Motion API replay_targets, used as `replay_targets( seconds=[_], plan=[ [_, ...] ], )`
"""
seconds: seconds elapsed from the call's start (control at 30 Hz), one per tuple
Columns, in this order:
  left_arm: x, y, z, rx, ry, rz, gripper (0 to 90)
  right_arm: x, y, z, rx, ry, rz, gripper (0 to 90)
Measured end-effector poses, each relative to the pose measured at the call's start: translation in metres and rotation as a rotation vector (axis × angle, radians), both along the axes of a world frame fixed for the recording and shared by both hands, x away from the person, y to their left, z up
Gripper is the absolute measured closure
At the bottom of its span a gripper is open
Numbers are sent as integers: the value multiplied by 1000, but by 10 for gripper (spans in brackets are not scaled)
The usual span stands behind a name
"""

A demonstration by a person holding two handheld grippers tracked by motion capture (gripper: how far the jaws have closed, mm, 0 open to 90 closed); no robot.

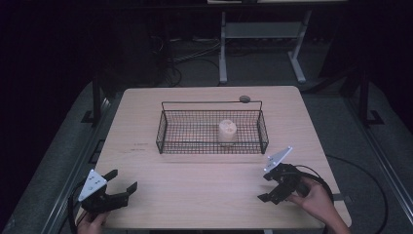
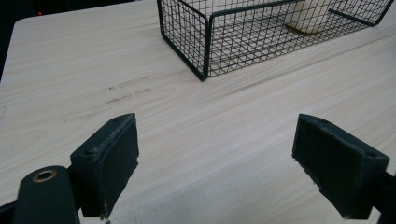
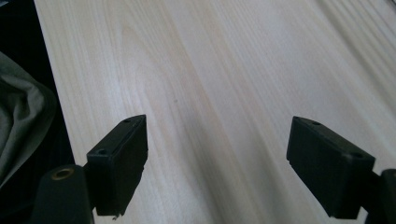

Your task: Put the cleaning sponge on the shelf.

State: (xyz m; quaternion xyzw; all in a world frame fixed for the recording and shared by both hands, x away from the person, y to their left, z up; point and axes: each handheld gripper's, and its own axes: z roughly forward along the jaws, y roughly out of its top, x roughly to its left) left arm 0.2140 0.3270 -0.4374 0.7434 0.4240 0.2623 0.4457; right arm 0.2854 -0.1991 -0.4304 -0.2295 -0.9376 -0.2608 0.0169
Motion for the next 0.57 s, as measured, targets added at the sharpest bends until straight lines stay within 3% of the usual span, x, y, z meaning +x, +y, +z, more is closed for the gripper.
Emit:
replay_targets(
  seconds=[0.33, 0.57],
  plan=[
    [0, -2, -1, 5, 3, -7, 138, -19, -16, -12, 43, -19, -43, 193],
    [0, -6, -1, 8, 2, -20, 138, -25, -18, -11, 68, -36, -58, 189]
  ],
)
